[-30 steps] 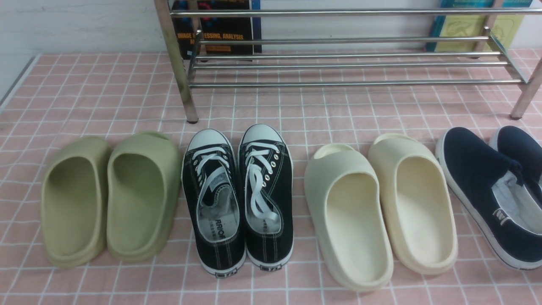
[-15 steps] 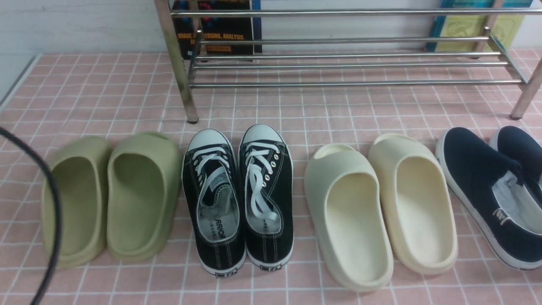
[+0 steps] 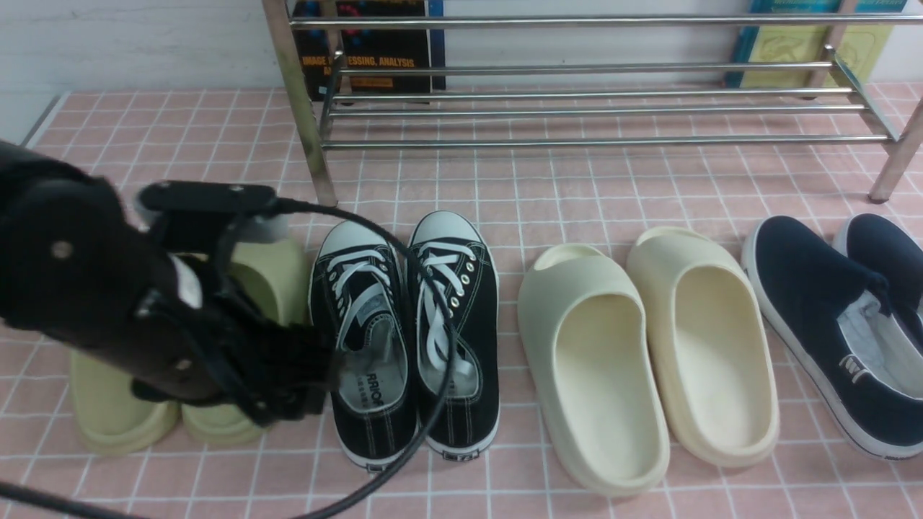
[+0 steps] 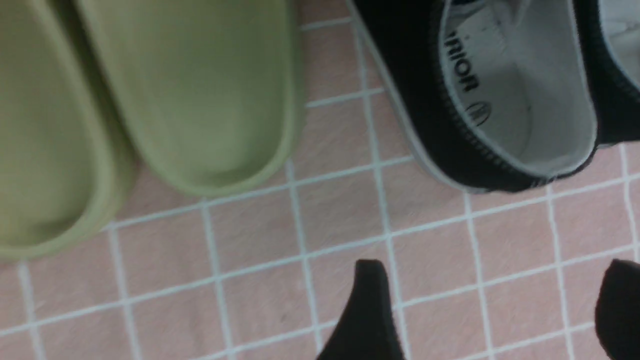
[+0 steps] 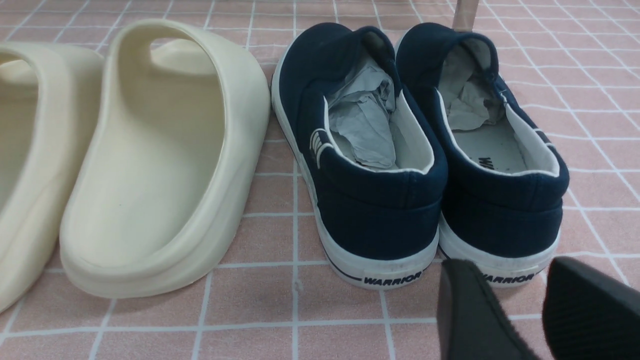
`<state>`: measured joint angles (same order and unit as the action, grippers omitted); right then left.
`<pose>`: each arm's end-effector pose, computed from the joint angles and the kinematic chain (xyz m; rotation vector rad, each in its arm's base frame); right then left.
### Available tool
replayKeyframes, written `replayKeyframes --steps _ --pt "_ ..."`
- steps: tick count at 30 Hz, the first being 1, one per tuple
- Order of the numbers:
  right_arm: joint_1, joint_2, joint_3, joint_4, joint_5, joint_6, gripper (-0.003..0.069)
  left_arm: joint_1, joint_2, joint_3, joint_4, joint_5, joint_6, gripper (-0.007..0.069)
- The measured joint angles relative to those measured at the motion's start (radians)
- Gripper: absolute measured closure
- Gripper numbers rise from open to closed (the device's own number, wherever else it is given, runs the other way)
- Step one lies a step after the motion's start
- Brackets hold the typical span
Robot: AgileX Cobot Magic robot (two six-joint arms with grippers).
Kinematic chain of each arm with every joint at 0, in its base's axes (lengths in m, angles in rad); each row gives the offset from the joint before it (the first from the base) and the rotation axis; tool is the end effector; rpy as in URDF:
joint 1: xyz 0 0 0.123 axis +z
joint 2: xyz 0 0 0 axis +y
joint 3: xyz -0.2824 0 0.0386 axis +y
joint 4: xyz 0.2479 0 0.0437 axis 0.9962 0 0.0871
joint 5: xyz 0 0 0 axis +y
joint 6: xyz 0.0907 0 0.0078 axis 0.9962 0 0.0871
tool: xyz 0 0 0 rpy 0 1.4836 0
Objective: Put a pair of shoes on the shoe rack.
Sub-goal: Use the left arm to grab the shoe closest to it, then use the left arm to put a shoe into the shoe rack
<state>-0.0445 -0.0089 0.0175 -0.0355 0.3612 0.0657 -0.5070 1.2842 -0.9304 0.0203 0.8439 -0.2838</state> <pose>0.0528 -0.0035 0.1752 0.0800 1.8515 -0.0200 0.2150 -0.1179 0.2783 0.3142 2.6830 -0.2209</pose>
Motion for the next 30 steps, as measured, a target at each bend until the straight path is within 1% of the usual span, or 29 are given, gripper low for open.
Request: replayKeyframes --steps 1,3,4,7,8,9,11,13,15,16,17,19,21,22,24,26,30 --pt "0.000 0.000 0.000 0.000 0.000 0.000 0.0419 -0.017 0.054 0.000 -0.003 -0.058 -0.030 0.0011" --pt "0.000 0.000 0.000 0.000 0.000 0.000 0.0419 -0.022 0.122 0.000 -0.003 -0.122 -0.065 0.0015" --pt "0.000 0.000 0.000 0.000 0.000 0.000 0.0419 -0.022 0.128 0.000 -0.001 -0.122 -0.069 0.0015" --pt "0.000 0.000 0.000 0.000 0.000 0.000 0.0419 -0.022 0.220 0.000 0.031 -0.205 -0.129 0.0057" --pt "0.000 0.000 0.000 0.000 0.000 0.000 0.0419 -0.022 0.269 0.000 0.066 -0.243 -0.177 0.0095" --pt "0.000 0.000 0.000 0.000 0.000 0.000 0.0419 -0.022 0.298 0.000 0.083 -0.259 -0.198 0.0118" --pt "0.000 0.000 0.000 0.000 0.000 0.000 0.0419 -0.022 0.338 0.000 0.117 -0.287 -0.247 0.0190" --pt "0.000 0.000 0.000 0.000 0.000 0.000 0.0419 -0.022 0.377 -0.006 0.155 -0.295 -0.299 0.0312" --pt "0.000 0.000 0.000 0.000 0.000 0.000 0.0419 -0.022 0.381 -0.017 0.175 -0.286 -0.323 0.0432" --pt "0.000 0.000 0.000 0.000 0.000 0.000 0.0419 -0.022 0.378 -0.029 0.183 -0.263 -0.328 0.0499" --pt "0.000 0.000 0.000 0.000 0.000 0.000 0.0419 -0.022 0.371 -0.042 0.188 -0.237 -0.329 0.0550" --pt "0.000 0.000 0.000 0.000 0.000 0.000 0.0419 -0.020 0.341 -0.076 0.198 -0.190 -0.326 0.0595" --pt "0.000 0.000 0.000 0.000 0.000 0.000 0.0419 -0.019 0.295 -0.129 0.194 -0.132 -0.310 0.0608" --pt "0.000 0.000 0.000 0.000 0.000 0.000 0.0419 -0.019 0.295 -0.134 0.194 -0.127 -0.308 0.0608" --pt "0.000 0.000 0.000 0.000 0.000 0.000 0.0419 -0.019 0.229 -0.200 0.191 -0.074 -0.275 0.0609" --pt "0.000 0.000 0.000 0.000 0.000 0.000 0.0419 -0.019 0.206 -0.241 0.188 -0.066 -0.256 0.0609" --pt "0.000 0.000 0.000 0.001 0.000 0.000 0.0419 -0.009 0.204 -0.329 0.162 -0.099 -0.227 0.0609"
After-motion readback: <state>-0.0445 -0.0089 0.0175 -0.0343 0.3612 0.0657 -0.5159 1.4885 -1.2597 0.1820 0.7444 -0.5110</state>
